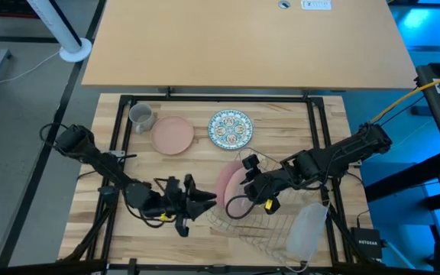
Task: Sort dishes
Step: Put the orange plate into the dish rack
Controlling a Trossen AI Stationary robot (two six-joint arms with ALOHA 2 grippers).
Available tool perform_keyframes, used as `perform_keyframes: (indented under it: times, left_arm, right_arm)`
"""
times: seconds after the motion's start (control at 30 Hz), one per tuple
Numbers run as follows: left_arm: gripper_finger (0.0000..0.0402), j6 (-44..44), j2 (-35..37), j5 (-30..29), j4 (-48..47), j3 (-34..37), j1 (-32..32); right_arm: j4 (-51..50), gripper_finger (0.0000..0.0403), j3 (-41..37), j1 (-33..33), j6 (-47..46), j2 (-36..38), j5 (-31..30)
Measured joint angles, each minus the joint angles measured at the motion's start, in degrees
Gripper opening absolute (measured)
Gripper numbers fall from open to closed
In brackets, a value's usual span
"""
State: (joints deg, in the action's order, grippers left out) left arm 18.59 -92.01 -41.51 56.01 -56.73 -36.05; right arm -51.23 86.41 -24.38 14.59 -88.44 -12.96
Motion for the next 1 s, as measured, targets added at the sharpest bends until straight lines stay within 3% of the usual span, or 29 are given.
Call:
perform_keyframes:
  times: [0.13, 0.23, 0.4, 0.47, 0.53, 0.7, 0.87, 1.0]
  left_arm:
    - [0.0095, -9.7, 2.9, -0.3, -0.3, 0.0, -0.2]
    - [0.0095, -19.6, 6.0, -4.2, -3.5, 0.0, -0.5]
    - [0.0095, -29.6, 13.7, -23.6, -22.0, 0.0, -1.1]
    - [0.0095, -30.4, 16.5, -30.9, -33.6, 0.0, -1.1]
    - [0.0095, -28.0, 18.4, -34.3, -45.8, 0.0, -0.3]
    - [0.0095, -7.9, 19.9, -32.2, -73.8, 0.0, 4.1]
    - [0.0095, 16.4, 19.5, -17.4, -95.4, 1.3, 11.0]
    - [0.0095, 23.0, 19.4, -6.8, -101.6, 4.6, 16.3]
  right_arm:
    - [0.0, 0.0143, 0.0, -0.1, 0.0, 0.4, -3.8]
    - [-0.2, 0.0143, 0.1, 0.0, 0.3, 1.0, -6.0]
    - [-0.4, 0.0143, 0.1, 0.0, -1.0, 3.6, -8.1]
    - [-0.7, 0.0143, 0.1, 0.0, -2.3, 4.8, -8.1]
    - [-1.3, 0.0143, 0.2, 0.0, -2.8, 5.7, -8.1]
    - [-1.8, 0.0143, 0.2, 0.0, -3.0, 6.5, -8.1]
    - [-3.2, 0.0143, 0.2, 0.0, -3.3, 6.5, -8.1]
    - [-3.1, 0.0143, 0.2, 0.0, -4.2, 6.9, -8.0]
